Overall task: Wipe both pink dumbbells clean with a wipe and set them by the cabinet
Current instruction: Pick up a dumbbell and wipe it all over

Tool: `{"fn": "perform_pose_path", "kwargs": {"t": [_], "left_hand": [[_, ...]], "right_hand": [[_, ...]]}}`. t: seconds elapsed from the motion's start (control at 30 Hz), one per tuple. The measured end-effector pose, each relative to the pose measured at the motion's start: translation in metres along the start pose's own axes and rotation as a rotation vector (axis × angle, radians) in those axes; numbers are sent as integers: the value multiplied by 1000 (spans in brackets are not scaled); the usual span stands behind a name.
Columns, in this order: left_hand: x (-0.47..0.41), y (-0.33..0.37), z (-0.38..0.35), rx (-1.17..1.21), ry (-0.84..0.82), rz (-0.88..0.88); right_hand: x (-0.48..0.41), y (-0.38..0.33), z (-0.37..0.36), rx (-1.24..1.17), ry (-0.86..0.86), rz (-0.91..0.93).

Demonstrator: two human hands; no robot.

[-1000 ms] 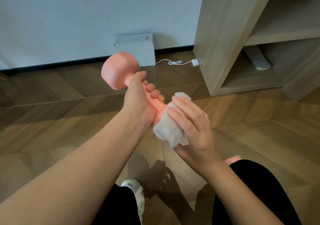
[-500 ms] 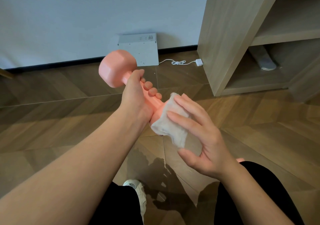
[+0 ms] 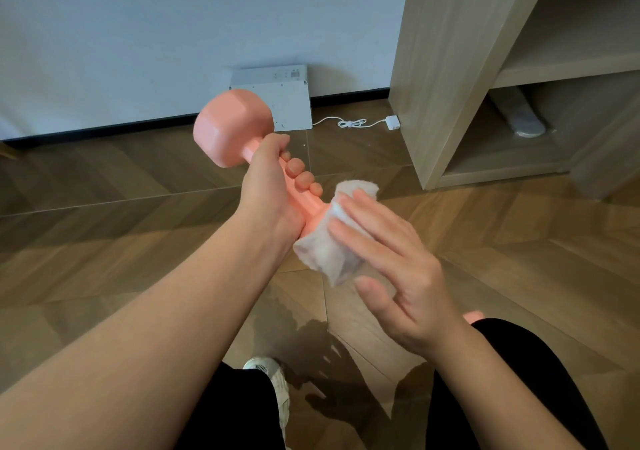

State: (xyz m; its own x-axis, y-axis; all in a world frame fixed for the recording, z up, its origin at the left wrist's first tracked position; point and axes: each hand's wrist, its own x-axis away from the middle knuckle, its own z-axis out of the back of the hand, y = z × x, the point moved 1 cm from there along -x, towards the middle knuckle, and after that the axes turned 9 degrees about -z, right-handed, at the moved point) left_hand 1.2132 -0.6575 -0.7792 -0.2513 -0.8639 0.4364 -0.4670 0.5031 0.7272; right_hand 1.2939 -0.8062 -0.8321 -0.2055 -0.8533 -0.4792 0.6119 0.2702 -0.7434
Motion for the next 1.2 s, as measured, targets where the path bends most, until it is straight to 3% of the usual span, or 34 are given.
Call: {"fn": "perform_pose_path", "kwargs": {"t": [0.07, 0.2, 0.43, 0.57, 0.7, 0.87, 0.93, 1.03, 1.2], "left_hand": [[1, 0, -1, 12, -10, 1], [3, 2, -2, 17, -32, -18], [4, 2, -1, 39, -41, -3], [5, 2, -3, 51, -66, -20], [6, 3, -5, 80, -98, -26], [8, 2, -6, 95, -110, -8], [9, 1, -6, 81, -112, -12], [10, 2, -7, 55, -117, -34], [12, 6, -6, 56, -115, -53]], "right_hand": [[0, 0, -2, -17, 34, -38], [-1, 1, -5, -272, 86, -306], [3, -5, -7, -43, 82, -48], [3, -3, -6, -143, 115, -191], [-1, -3, -7, -404, 88, -383], [4, -4, -1, -10, 113, -60], [3, -2, -2, 43, 124, 13], [4, -1, -6, -90, 142, -109], [2, 0, -9, -534, 39, -534]]}}
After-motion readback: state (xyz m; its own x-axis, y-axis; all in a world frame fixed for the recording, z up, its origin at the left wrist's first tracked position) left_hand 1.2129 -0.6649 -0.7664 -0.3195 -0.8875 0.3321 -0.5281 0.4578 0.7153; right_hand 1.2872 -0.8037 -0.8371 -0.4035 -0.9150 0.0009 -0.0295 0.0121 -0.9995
